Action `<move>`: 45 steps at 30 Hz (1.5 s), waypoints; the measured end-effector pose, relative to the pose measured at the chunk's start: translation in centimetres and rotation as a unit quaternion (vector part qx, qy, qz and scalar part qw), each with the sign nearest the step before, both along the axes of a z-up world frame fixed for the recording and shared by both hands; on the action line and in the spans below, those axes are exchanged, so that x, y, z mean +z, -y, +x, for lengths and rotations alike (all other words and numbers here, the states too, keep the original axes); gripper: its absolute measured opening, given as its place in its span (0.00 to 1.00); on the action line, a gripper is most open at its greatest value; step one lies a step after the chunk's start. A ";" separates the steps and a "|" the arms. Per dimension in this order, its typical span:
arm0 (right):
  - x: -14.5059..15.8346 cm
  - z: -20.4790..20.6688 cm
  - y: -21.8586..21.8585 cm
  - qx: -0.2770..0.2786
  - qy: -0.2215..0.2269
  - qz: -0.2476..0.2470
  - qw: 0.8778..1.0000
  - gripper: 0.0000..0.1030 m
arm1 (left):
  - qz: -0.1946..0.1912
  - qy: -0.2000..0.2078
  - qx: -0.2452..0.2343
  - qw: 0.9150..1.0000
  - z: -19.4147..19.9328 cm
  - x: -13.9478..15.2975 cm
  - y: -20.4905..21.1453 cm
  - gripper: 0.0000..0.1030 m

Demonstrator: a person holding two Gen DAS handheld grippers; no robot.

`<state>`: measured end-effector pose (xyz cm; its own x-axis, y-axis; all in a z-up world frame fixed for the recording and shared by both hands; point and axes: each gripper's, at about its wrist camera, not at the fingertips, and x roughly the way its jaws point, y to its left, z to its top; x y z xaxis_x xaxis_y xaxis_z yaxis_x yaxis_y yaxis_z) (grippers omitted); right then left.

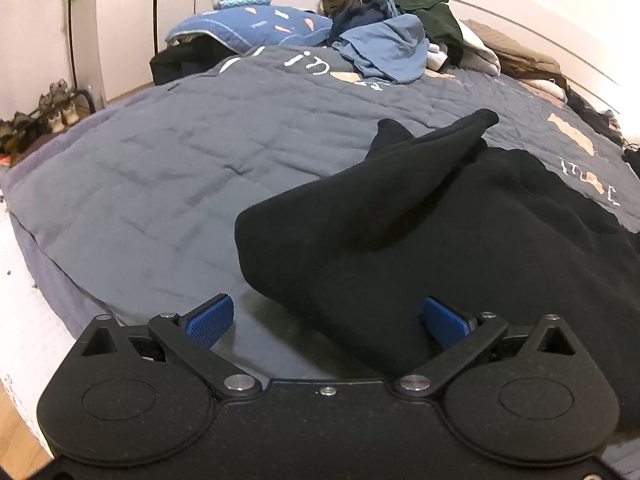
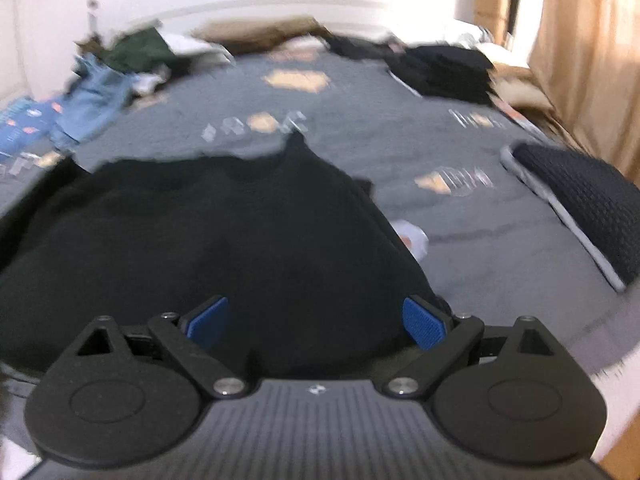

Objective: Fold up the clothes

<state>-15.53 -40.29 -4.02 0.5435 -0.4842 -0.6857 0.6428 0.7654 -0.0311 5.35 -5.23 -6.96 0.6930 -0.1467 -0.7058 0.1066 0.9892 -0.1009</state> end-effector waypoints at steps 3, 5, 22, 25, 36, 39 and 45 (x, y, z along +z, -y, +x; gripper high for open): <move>-0.3 0.3 -0.6 0.007 -0.008 -0.019 1.000 0.91 | 0.006 0.008 0.002 1.000 -0.2 0.0 0.2 1.00; -0.4 0.1 -0.4 0.018 0.007 0.006 1.000 0.91 | 0.004 0.010 0.004 1.000 -0.1 0.0 0.1 1.00; -0.2 0.5 -0.7 0.069 0.072 0.033 0.994 0.91 | -0.203 -0.039 0.050 0.977 1.6 -1.8 -3.3 0.69; 0.0 0.6 -0.7 0.085 0.087 0.041 0.992 0.91 | -0.220 -0.042 0.056 0.973 1.8 -2.1 -3.4 0.62; 0.4 0.0 -0.6 0.062 0.128 0.037 0.989 0.92 | -0.242 -0.043 0.084 0.966 2.8 -2.6 -3.5 0.56; 0.0 0.1 -0.5 0.065 0.121 0.029 0.990 0.92 | -0.244 -0.036 0.092 0.965 2.7 -2.6 -3.6 0.31; -0.3 -0.1 0.3 0.057 0.127 0.066 0.988 0.92 | -0.235 -0.022 0.091 0.967 2.5 -2.3 -3.3 0.26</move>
